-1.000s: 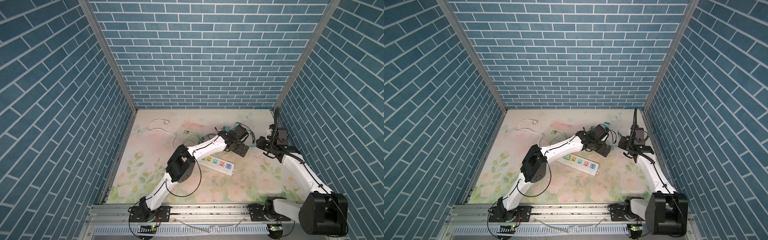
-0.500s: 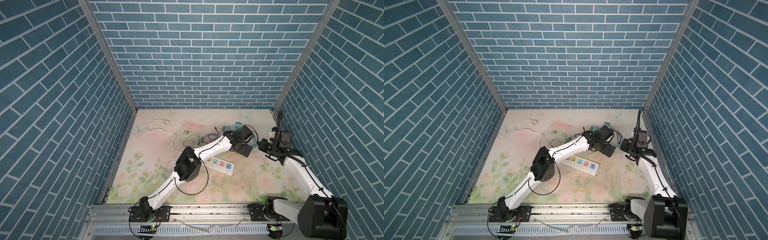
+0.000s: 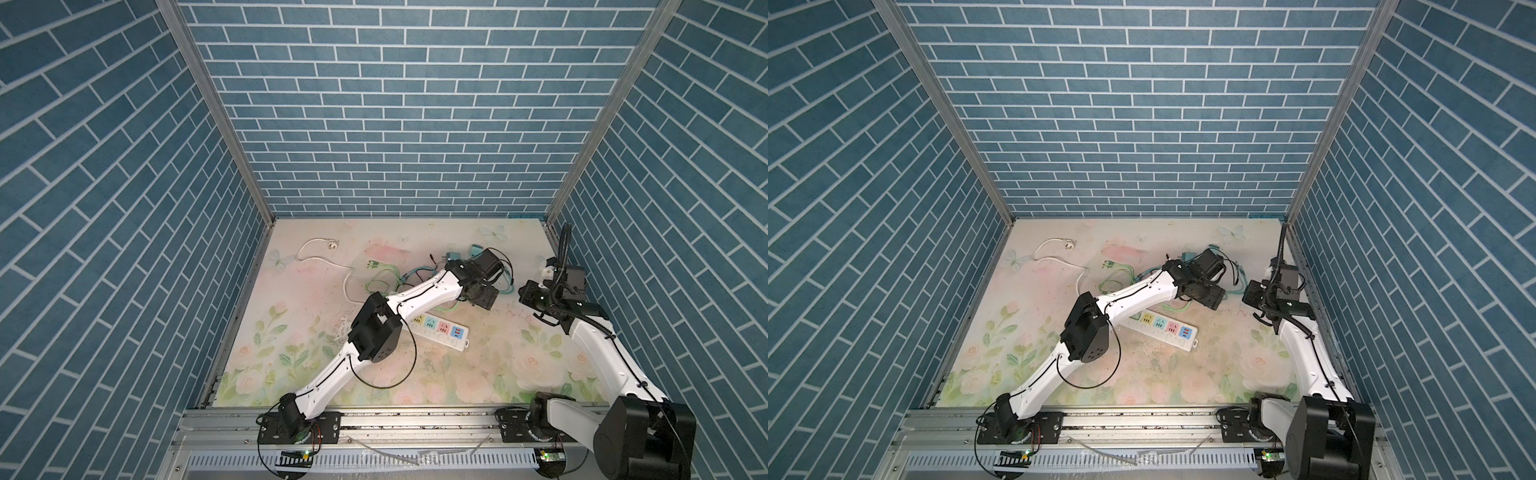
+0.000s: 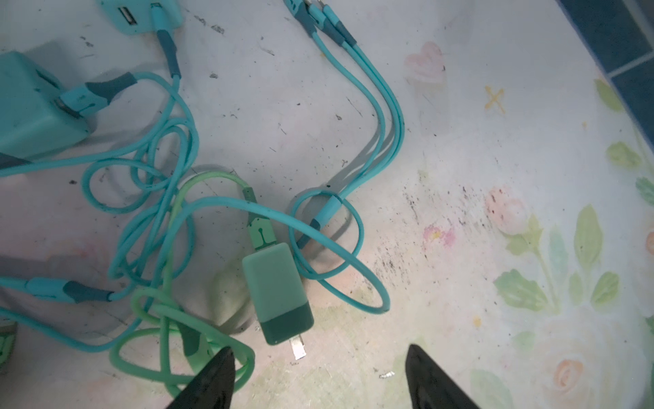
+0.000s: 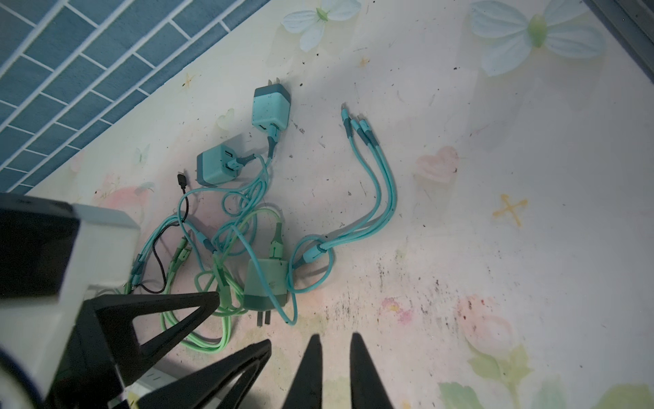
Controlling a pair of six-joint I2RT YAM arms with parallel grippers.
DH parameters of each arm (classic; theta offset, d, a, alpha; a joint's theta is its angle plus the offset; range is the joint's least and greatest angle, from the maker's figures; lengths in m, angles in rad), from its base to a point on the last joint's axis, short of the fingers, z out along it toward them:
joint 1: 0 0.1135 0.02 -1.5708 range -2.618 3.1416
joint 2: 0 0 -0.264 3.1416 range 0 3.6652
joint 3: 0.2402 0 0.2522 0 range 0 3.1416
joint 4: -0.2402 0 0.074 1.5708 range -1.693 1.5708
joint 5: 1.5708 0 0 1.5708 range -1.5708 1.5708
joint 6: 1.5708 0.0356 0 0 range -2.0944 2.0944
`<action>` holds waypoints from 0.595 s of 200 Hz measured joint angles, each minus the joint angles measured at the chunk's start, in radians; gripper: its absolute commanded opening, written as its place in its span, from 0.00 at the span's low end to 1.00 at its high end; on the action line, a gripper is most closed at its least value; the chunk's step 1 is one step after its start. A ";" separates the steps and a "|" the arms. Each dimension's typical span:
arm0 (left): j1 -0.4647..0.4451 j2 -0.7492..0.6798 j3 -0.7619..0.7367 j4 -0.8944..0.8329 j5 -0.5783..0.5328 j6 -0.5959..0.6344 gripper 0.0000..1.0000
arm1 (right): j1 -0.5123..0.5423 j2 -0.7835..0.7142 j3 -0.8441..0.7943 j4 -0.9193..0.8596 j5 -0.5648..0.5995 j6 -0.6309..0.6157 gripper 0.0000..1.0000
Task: Insert the plug
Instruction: 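Reach the left gripper to the pale green charger in the cable pile and grasp it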
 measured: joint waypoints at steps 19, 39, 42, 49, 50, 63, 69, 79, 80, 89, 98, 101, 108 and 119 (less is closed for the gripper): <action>0.003 0.016 0.024 0.002 0.000 -0.002 0.73 | 0.000 -0.004 -0.003 0.001 -0.004 0.000 0.16; 0.004 0.035 0.042 0.002 0.000 -0.002 0.71 | 0.000 -0.014 -0.011 0.001 -0.004 0.000 0.16; 0.004 0.039 0.043 0.002 0.000 -0.002 0.70 | 0.000 -0.016 -0.011 0.001 -0.004 0.000 0.16; 0.004 0.047 0.050 0.001 0.000 -0.003 0.70 | 0.000 -0.018 -0.012 0.001 -0.004 0.000 0.16; 0.004 0.048 0.051 0.001 0.000 -0.003 0.70 | 0.000 -0.019 -0.012 0.001 -0.004 0.000 0.16; 0.005 0.063 0.060 0.000 0.000 -0.006 0.67 | -0.001 -0.023 -0.013 0.002 -0.005 0.000 0.16; 0.005 0.071 0.064 -0.001 0.000 -0.006 0.67 | -0.002 -0.024 -0.013 0.002 -0.005 0.000 0.16; 0.005 0.080 0.072 0.001 -0.001 -0.007 0.66 | -0.002 -0.026 -0.014 0.004 -0.005 0.000 0.16; 0.005 0.081 0.072 0.001 0.000 -0.006 0.66 | -0.002 -0.026 -0.014 0.005 -0.005 0.000 0.16; 0.005 0.087 0.072 0.000 -0.002 -0.008 0.65 | -0.003 -0.026 -0.015 0.007 -0.005 0.000 0.16; 0.006 0.092 0.072 0.001 -0.003 -0.009 0.65 | -0.003 -0.026 -0.017 0.008 -0.007 0.000 0.16; 0.006 0.094 0.072 0.001 -0.004 -0.009 0.64 | -0.004 -0.026 -0.017 0.008 -0.008 0.000 0.16; 0.007 0.097 0.072 0.000 -0.005 -0.009 0.63 | -0.004 -0.026 -0.018 0.009 -0.009 0.000 0.16; 0.008 0.100 0.072 0.001 -0.007 -0.011 0.62 | -0.004 -0.026 -0.019 0.009 -0.012 0.000 0.16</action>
